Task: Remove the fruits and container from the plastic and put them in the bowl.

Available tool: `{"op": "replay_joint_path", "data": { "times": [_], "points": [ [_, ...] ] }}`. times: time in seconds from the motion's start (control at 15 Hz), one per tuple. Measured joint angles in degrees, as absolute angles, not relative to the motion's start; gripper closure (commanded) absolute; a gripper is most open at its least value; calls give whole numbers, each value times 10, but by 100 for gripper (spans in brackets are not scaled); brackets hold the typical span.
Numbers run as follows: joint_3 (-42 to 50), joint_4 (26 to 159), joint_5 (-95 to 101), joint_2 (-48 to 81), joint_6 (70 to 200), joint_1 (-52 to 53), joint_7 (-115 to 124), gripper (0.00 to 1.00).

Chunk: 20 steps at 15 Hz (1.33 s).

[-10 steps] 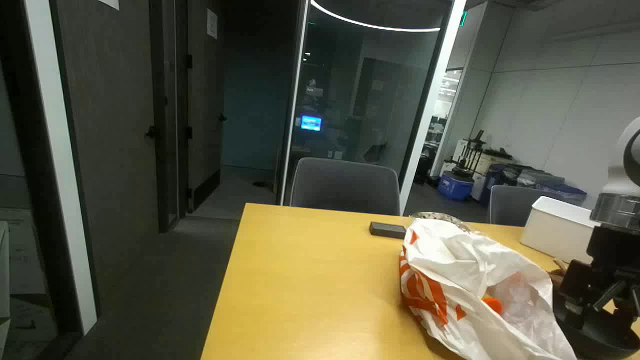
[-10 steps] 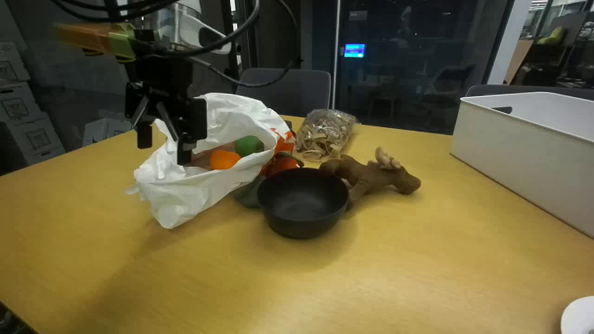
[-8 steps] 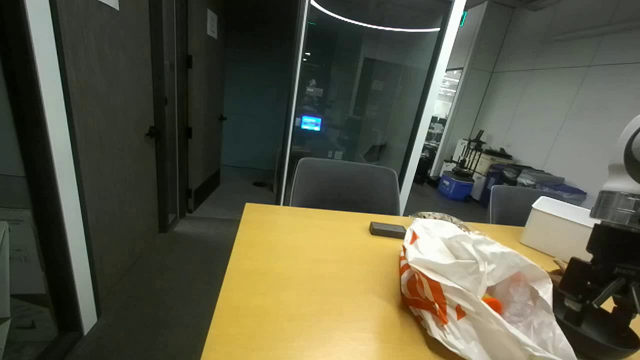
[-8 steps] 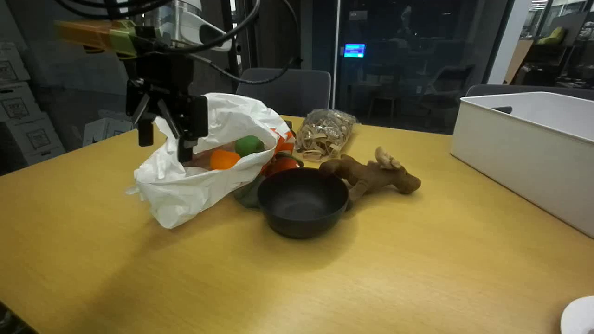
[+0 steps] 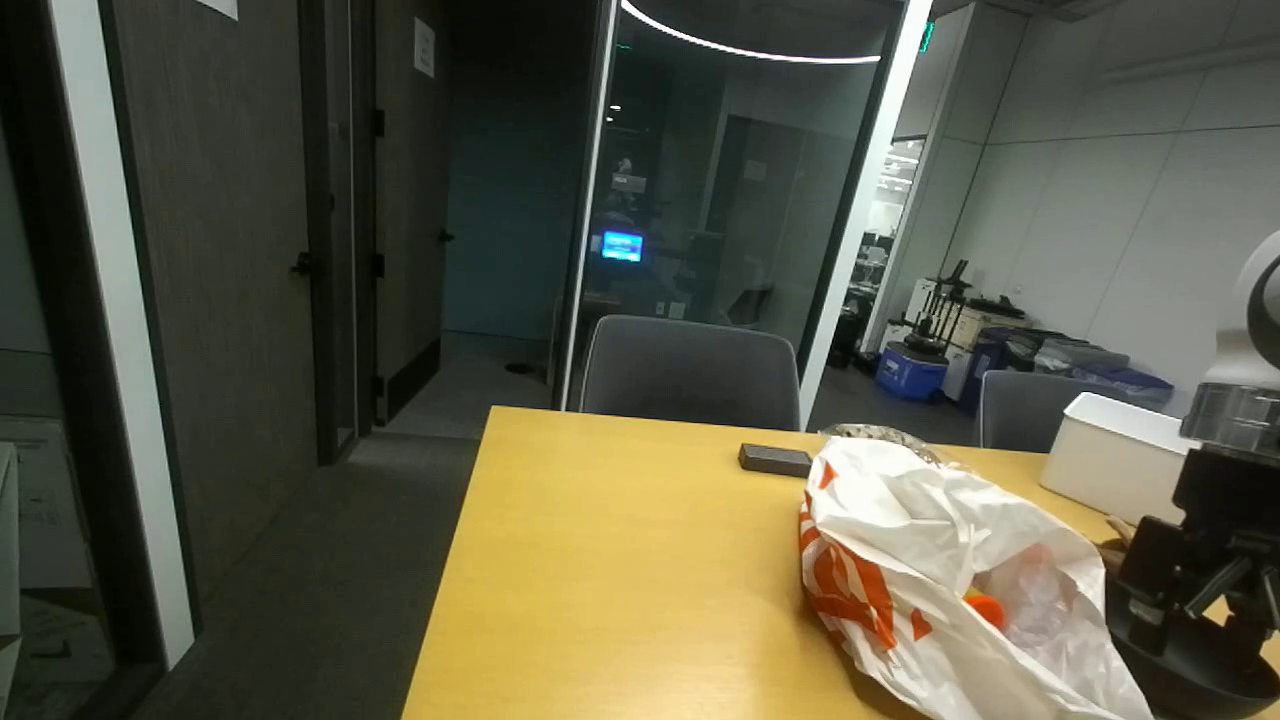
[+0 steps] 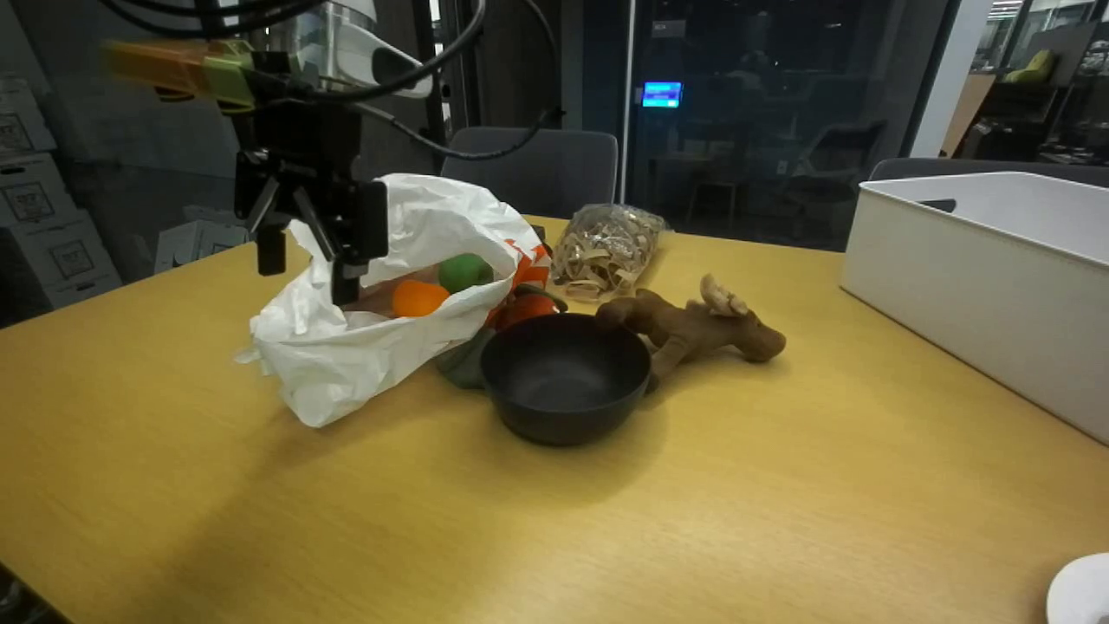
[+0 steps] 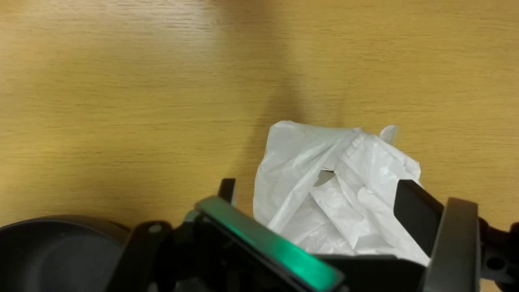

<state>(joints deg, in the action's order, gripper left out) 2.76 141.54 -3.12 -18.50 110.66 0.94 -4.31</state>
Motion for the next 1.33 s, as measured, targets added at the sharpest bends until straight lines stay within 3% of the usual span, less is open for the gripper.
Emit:
{"op": "replay_joint_path", "data": {
  "times": [0.47,1.33],
  "points": [
    [25,1409,-67,-142,1187,16,-145,0],
    [0,1319,-63,59,1321,41,-226,0]
  ]
}}
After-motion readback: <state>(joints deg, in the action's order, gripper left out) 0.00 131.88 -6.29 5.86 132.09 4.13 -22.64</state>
